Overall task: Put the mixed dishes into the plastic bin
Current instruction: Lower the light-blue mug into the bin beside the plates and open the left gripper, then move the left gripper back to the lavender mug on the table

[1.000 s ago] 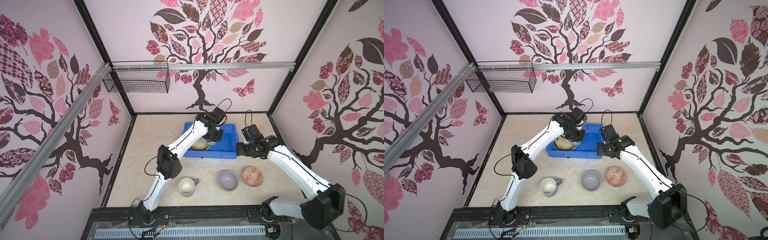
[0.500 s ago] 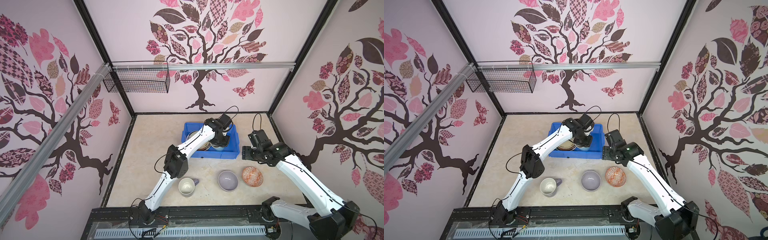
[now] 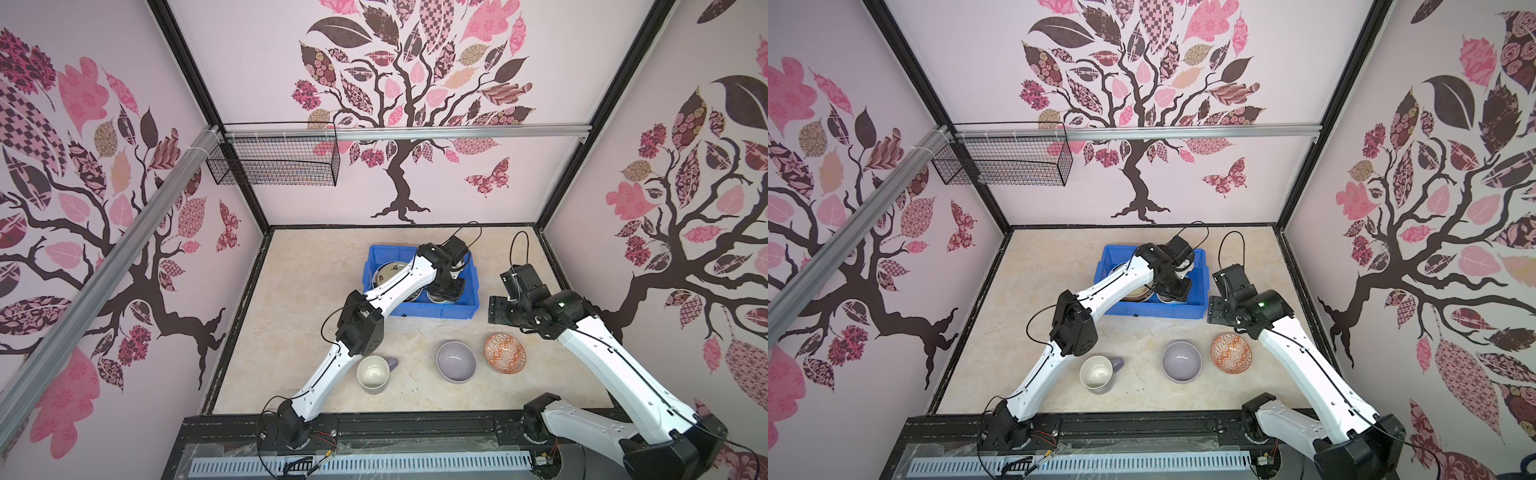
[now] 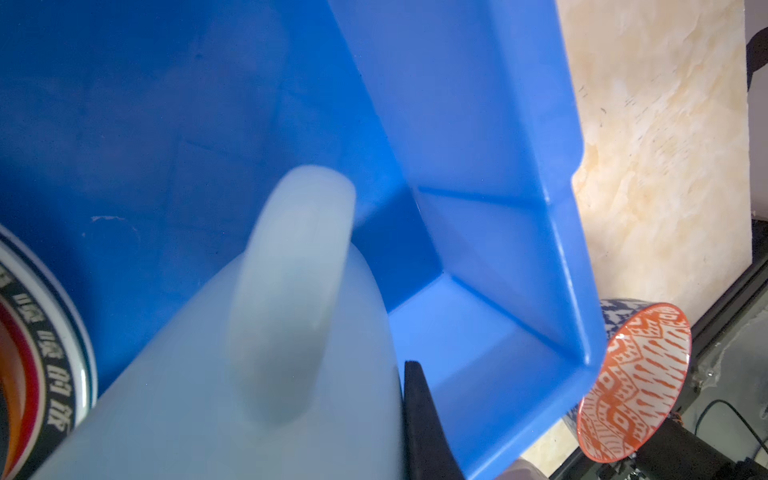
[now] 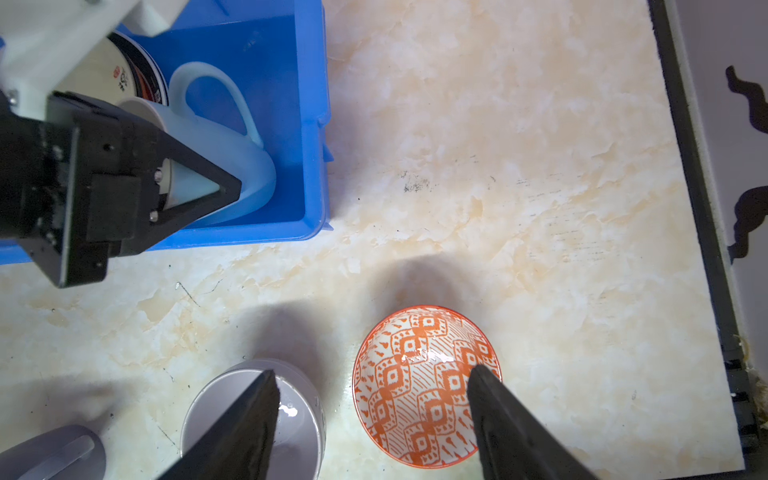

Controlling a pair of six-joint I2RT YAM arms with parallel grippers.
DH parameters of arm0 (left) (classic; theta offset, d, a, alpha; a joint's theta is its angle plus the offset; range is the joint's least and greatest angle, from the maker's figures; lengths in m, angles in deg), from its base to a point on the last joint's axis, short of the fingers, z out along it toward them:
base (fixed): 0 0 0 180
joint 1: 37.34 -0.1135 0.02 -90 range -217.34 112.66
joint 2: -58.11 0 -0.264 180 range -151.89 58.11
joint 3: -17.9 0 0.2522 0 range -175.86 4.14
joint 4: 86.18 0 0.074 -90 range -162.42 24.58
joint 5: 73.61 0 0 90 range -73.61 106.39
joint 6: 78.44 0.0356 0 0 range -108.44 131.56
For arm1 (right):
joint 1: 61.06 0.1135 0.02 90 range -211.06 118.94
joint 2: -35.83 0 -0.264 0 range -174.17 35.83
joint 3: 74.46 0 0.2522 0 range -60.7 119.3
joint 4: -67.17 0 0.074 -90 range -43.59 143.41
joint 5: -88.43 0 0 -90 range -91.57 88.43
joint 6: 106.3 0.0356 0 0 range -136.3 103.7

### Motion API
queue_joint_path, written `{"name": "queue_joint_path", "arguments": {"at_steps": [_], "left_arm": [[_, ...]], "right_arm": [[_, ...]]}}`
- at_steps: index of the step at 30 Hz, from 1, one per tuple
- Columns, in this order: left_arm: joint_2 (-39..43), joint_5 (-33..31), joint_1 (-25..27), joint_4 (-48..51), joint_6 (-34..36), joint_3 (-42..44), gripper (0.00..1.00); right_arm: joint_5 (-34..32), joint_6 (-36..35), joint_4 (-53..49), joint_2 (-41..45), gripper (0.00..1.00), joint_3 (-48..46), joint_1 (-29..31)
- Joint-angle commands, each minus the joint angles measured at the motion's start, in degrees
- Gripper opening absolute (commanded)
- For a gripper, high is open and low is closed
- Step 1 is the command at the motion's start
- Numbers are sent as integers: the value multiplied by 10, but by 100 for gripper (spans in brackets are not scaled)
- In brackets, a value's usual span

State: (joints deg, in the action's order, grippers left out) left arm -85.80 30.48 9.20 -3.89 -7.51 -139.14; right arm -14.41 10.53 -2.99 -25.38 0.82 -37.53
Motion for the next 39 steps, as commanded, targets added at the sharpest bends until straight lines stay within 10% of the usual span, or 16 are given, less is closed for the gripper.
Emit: {"name": "queue_joint_path", "arguments": {"at_steps": [1, 30, 39], "left_arm": [[-11, 24, 2, -18, 2, -34, 13], [110, 30, -16, -49, 25, -10, 76], [339, 29, -127, -137, -29, 248, 84]], "right_arm": [[-12, 3, -13, -1, 75, 3, -1], [-21, -13, -6, -32, 82, 52, -2], [-18, -17, 23, -63, 81, 65, -2]]}}
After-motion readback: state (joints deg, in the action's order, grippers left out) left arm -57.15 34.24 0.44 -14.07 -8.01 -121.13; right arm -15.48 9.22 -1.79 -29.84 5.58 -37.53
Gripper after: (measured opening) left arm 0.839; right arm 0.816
